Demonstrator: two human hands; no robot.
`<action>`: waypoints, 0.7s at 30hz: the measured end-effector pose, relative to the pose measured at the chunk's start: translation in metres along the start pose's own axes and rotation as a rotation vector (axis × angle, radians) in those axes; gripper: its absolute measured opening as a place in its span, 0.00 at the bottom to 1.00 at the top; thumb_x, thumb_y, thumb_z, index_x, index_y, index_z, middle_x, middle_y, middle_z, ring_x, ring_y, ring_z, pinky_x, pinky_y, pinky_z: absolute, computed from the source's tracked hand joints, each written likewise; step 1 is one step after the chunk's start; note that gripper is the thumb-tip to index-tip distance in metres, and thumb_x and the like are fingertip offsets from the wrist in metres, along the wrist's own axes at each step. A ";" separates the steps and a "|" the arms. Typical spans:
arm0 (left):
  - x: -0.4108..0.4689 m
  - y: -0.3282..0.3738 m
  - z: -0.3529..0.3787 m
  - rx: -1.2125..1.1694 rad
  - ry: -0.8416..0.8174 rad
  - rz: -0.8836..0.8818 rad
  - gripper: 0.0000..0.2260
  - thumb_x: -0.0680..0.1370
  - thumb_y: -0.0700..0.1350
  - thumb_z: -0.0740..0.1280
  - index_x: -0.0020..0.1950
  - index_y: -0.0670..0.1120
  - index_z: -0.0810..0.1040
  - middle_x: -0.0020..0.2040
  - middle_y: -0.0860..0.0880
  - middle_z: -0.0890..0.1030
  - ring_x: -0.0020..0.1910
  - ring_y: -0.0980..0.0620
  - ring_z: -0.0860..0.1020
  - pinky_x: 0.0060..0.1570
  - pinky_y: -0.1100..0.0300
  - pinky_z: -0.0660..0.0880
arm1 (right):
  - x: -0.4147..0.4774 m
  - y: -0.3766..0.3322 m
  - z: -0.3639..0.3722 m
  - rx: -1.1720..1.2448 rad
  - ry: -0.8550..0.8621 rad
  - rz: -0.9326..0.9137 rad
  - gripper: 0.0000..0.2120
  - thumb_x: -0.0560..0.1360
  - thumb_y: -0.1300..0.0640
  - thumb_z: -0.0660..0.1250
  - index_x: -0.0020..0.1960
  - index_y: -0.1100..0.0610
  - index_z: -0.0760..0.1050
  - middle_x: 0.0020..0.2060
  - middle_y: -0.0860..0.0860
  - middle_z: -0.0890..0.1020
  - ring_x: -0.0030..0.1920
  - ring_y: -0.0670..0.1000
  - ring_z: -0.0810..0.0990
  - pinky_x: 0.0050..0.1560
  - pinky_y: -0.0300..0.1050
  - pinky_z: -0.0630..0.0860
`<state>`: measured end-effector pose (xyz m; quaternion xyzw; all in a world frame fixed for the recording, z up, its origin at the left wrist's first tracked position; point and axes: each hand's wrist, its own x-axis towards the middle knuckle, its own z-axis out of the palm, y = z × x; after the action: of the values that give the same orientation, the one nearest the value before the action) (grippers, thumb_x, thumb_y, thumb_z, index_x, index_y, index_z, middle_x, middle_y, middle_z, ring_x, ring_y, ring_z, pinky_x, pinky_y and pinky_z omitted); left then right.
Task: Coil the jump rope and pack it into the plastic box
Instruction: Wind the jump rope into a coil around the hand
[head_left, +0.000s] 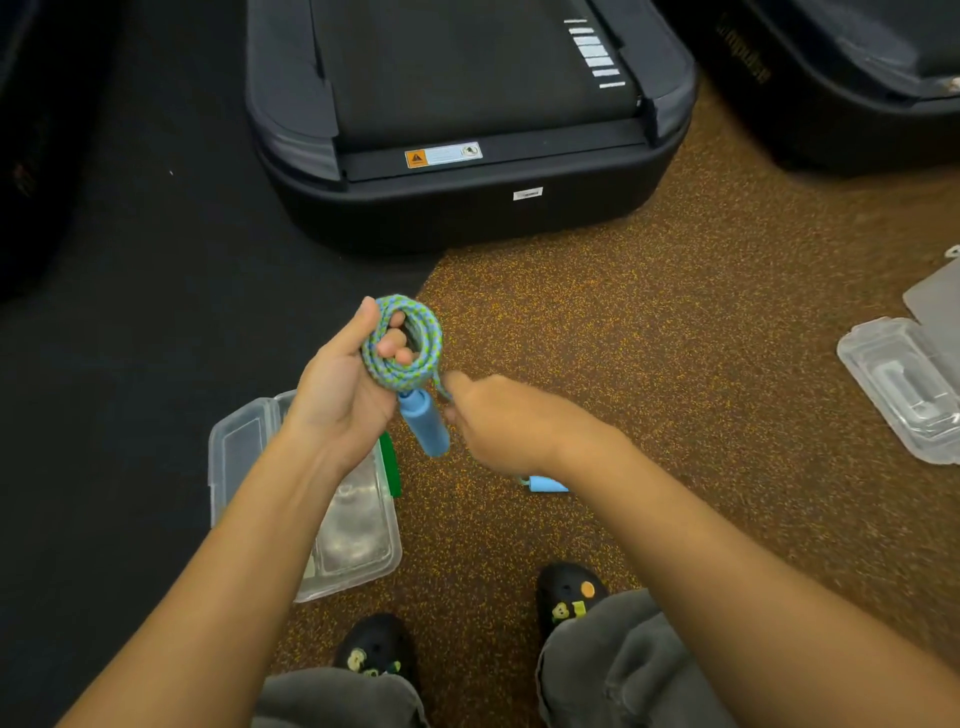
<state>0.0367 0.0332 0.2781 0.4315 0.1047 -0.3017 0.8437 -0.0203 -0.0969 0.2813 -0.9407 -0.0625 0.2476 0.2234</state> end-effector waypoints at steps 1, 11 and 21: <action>0.001 -0.001 -0.001 0.005 0.017 0.016 0.14 0.80 0.50 0.54 0.41 0.44 0.71 0.23 0.54 0.69 0.24 0.58 0.70 0.29 0.68 0.73 | -0.002 -0.003 0.002 -0.028 -0.023 -0.003 0.10 0.78 0.61 0.55 0.58 0.61 0.64 0.50 0.61 0.77 0.39 0.57 0.71 0.29 0.46 0.63; 0.006 -0.021 -0.001 0.796 0.251 0.374 0.11 0.80 0.46 0.58 0.38 0.46 0.68 0.31 0.52 0.74 0.31 0.63 0.73 0.40 0.67 0.71 | -0.007 -0.020 0.003 -0.120 0.125 -0.237 0.09 0.77 0.57 0.58 0.54 0.58 0.73 0.52 0.58 0.78 0.53 0.60 0.78 0.50 0.54 0.76; -0.003 -0.015 0.005 0.846 -0.071 0.252 0.12 0.80 0.47 0.57 0.45 0.43 0.75 0.35 0.49 0.76 0.32 0.61 0.74 0.33 0.70 0.72 | -0.008 0.001 -0.025 0.199 0.404 -0.288 0.09 0.71 0.50 0.68 0.41 0.55 0.81 0.36 0.49 0.77 0.39 0.49 0.75 0.45 0.49 0.74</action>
<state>0.0249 0.0242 0.2723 0.7376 -0.1102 -0.2275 0.6262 -0.0144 -0.1094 0.3039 -0.9258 -0.1252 0.0251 0.3558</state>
